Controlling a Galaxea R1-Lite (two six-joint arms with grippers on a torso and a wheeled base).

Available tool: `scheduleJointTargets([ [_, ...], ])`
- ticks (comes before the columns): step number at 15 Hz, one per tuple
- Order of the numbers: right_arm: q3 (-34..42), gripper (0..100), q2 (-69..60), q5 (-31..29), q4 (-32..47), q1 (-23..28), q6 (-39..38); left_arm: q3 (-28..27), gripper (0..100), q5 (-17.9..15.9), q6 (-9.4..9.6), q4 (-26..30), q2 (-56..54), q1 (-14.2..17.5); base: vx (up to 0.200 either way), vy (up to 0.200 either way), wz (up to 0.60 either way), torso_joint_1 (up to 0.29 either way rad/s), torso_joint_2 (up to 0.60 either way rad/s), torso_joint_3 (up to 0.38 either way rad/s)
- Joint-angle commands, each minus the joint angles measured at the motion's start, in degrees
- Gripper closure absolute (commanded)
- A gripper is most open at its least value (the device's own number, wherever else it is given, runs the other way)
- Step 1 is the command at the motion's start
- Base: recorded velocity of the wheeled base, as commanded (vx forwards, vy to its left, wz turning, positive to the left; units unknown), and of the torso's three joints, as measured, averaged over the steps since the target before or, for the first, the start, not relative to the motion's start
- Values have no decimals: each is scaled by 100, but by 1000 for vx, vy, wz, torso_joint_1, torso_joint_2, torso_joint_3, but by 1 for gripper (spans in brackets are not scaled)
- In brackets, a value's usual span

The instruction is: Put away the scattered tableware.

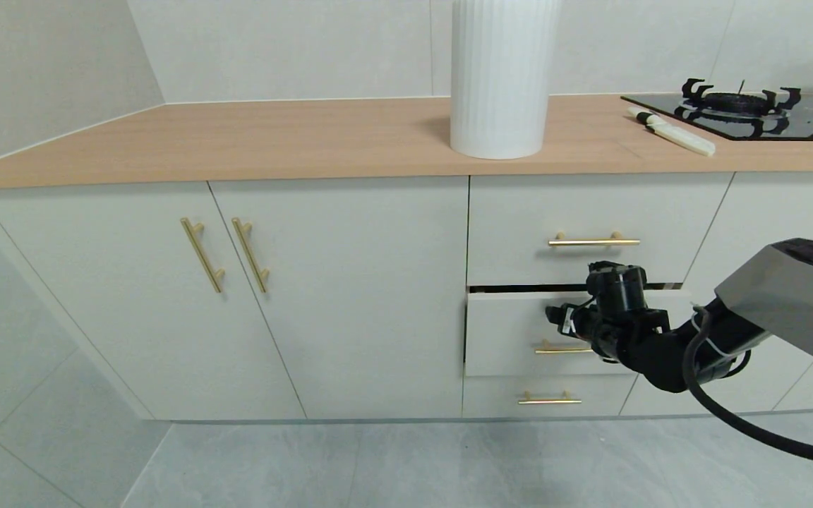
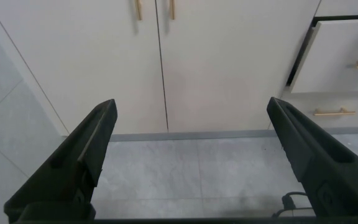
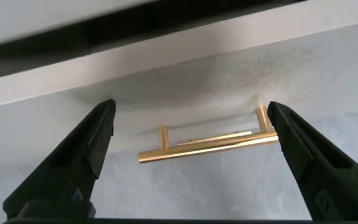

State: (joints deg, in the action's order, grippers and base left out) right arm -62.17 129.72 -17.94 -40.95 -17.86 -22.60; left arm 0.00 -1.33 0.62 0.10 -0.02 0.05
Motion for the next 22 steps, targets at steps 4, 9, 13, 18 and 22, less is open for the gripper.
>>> scheduleJointTargets([
  [4,-322,0,343,-183,-133,125,-25,0,0,1,-1,-1,2,4,0,0,0,0,0,0],
  [9,-559,0,537,-262,-449,248,-16,0,0,1,-1,-1,2,4,0,0,0,0,0,0],
  [13,-621,0,572,-341,-484,274,-25,0,0,1,-1,-1,2,4,0,0,0,0,0,0],
  [18,-102,0,-8,-262,-405,248,28,0,0,1,-1,-1,2,4,0,0,0,0,0,0],
  [22,1234,0,-1889,-218,-247,195,1012,0,0,1,-1,-1,2,4,0,0,0,0,0,0],
])
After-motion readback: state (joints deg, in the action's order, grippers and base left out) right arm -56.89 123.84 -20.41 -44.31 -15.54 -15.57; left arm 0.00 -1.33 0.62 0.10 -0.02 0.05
